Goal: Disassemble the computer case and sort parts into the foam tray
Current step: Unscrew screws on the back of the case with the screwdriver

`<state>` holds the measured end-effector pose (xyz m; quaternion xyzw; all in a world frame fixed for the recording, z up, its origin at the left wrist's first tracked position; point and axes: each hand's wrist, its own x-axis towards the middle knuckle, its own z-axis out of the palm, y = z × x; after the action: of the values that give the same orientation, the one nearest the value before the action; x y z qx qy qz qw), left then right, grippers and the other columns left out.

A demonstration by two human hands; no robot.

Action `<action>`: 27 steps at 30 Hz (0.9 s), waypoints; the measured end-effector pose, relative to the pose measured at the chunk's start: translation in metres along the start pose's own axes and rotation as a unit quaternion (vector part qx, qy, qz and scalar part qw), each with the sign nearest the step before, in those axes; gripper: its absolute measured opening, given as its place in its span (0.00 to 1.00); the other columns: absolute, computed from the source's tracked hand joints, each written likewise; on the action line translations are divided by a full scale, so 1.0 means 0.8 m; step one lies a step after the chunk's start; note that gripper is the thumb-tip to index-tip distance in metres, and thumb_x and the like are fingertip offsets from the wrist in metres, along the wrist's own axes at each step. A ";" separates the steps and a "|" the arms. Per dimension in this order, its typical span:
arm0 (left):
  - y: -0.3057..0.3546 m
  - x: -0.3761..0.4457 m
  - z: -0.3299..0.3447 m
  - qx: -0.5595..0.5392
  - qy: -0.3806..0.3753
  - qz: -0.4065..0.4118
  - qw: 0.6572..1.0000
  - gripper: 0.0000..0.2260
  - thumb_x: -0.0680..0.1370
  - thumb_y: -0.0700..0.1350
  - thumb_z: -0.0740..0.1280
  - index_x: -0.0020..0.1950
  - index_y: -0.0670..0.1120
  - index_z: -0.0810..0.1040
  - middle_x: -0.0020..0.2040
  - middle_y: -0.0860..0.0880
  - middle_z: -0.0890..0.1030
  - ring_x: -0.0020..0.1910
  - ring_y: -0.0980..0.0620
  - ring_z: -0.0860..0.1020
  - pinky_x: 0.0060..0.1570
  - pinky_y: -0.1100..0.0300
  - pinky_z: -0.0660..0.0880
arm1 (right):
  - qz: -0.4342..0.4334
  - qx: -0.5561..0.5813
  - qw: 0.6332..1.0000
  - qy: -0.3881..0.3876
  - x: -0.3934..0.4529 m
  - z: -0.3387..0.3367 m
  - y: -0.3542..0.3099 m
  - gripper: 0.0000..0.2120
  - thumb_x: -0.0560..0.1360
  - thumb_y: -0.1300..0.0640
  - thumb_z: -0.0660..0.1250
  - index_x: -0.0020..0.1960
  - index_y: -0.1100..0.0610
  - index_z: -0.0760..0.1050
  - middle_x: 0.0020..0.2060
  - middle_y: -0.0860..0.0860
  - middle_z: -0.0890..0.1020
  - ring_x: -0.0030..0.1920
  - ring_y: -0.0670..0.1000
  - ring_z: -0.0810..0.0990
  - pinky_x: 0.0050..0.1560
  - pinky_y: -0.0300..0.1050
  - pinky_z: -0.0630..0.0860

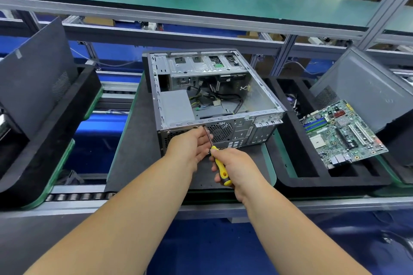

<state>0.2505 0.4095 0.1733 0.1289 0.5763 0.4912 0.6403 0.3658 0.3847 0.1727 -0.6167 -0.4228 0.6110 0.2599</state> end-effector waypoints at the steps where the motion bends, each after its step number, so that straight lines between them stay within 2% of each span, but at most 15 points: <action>1: 0.002 -0.004 -0.001 0.087 0.017 0.022 0.996 0.12 0.82 0.50 0.61 0.42 0.47 0.79 0.44 0.49 0.83 0.40 0.53 0.79 0.40 0.60 0.74 | -0.005 -0.001 1.000 -0.003 -0.001 0.000 0.001 0.12 0.80 0.50 0.65 0.43 0.57 0.77 0.28 0.50 0.78 0.22 0.47 0.74 0.31 0.43 0.70; 2: 0.003 -0.006 -0.005 0.198 0.050 0.077 0.976 0.12 0.81 0.51 0.63 0.41 0.48 0.79 0.45 0.50 0.83 0.40 0.52 0.79 0.40 0.58 0.75 | -0.012 0.000 1.000 -0.007 -0.001 -0.001 0.003 0.12 0.80 0.51 0.65 0.43 0.57 0.77 0.28 0.50 0.78 0.23 0.48 0.74 0.31 0.44 0.70; 3: 0.002 -0.006 -0.011 0.309 0.099 0.164 0.932 0.11 0.79 0.53 0.64 0.40 0.50 0.79 0.43 0.52 0.83 0.41 0.51 0.79 0.40 0.57 0.75 | -0.019 -0.001 1.000 -0.009 -0.002 -0.003 0.005 0.11 0.80 0.51 0.65 0.43 0.57 0.76 0.29 0.51 0.78 0.23 0.48 0.74 0.31 0.44 0.70; 5: 0.009 -0.014 -0.025 0.450 0.197 0.343 0.801 0.07 0.76 0.52 0.64 0.40 0.52 0.77 0.39 0.55 0.79 0.40 0.52 0.76 0.36 0.58 0.71 | -0.025 -0.001 1.000 -0.011 -0.002 -0.006 0.007 0.11 0.80 0.51 0.65 0.43 0.56 0.76 0.30 0.51 0.78 0.23 0.48 0.74 0.31 0.43 0.70; 6: 0.016 -0.016 -0.031 0.480 0.211 0.402 0.751 0.04 0.76 0.50 0.64 0.42 0.53 0.76 0.40 0.56 0.78 0.41 0.52 0.75 0.36 0.58 0.69 | -0.027 0.002 1.000 -0.012 -0.002 -0.008 0.007 0.11 0.80 0.51 0.65 0.43 0.56 0.76 0.30 0.51 0.78 0.24 0.48 0.74 0.31 0.43 0.70; 7: 0.024 -0.013 -0.035 0.505 0.200 0.440 0.715 0.02 0.76 0.48 0.64 0.45 0.54 0.76 0.43 0.55 0.77 0.43 0.51 0.75 0.38 0.56 0.70 | -0.029 0.003 0.999 -0.014 -0.003 -0.009 0.008 0.11 0.80 0.51 0.65 0.43 0.56 0.76 0.30 0.51 0.78 0.24 0.47 0.74 0.32 0.43 0.69; 9: 0.036 0.001 -0.036 0.577 0.136 0.449 0.668 0.09 0.76 0.45 0.65 0.54 0.52 0.78 0.52 0.50 0.77 0.53 0.47 0.73 0.52 0.52 0.72 | -0.030 0.001 0.999 -0.016 -0.003 -0.010 0.008 0.11 0.80 0.51 0.65 0.44 0.57 0.76 0.31 0.51 0.78 0.24 0.47 0.74 0.32 0.43 0.69; 11: 0.041 0.013 -0.034 0.633 0.086 0.410 0.651 0.15 0.76 0.45 0.66 0.63 0.52 0.75 0.61 0.49 0.73 0.63 0.45 0.68 0.63 0.52 0.65 | -0.030 -0.006 0.999 -0.019 -0.003 -0.012 0.008 0.11 0.80 0.50 0.64 0.45 0.57 0.76 0.31 0.51 0.78 0.24 0.47 0.74 0.32 0.43 0.69; 13: 0.040 0.022 -0.034 0.654 0.068 0.386 0.647 0.18 0.76 0.46 0.66 0.65 0.54 0.73 0.65 0.50 0.70 0.67 0.46 0.63 0.65 0.52 0.62 | -0.029 -0.008 0.999 -0.016 -0.003 -0.014 0.009 0.11 0.80 0.50 0.64 0.46 0.57 0.77 0.32 0.51 0.78 0.24 0.47 0.74 0.31 0.42 0.69; 17: 0.041 0.029 -0.032 0.669 0.069 0.401 0.622 0.17 0.75 0.46 0.67 0.64 0.54 0.73 0.65 0.50 0.71 0.66 0.46 0.65 0.64 0.50 0.63 | -0.026 -0.013 1.000 -0.011 -0.001 -0.020 0.011 0.11 0.80 0.50 0.63 0.47 0.57 0.77 0.32 0.51 0.79 0.24 0.47 0.73 0.28 0.40 0.68; 22: 0.046 0.033 -0.029 0.690 0.041 0.401 0.601 0.22 0.75 0.48 0.69 0.69 0.52 0.71 0.64 0.50 0.76 0.66 0.47 0.68 0.65 0.51 0.66 | -0.029 -0.029 0.999 -0.018 0.000 -0.021 0.012 0.11 0.80 0.50 0.63 0.46 0.57 0.77 0.32 0.51 0.79 0.25 0.47 0.74 0.32 0.43 0.71; 27: 0.045 0.036 -0.039 0.672 0.030 0.415 0.613 0.20 0.74 0.51 0.71 0.66 0.55 0.75 0.61 0.52 0.76 0.66 0.50 0.67 0.63 0.52 0.68 | -0.024 -0.041 0.999 -0.018 -0.002 -0.018 0.009 0.11 0.80 0.50 0.63 0.45 0.56 0.77 0.31 0.51 0.79 0.24 0.47 0.74 0.30 0.41 0.70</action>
<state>0.2024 0.4371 0.1724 0.7331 0.6493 0.1837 0.0851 0.3818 0.3828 0.1696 -0.6051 -0.4669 0.5978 0.2418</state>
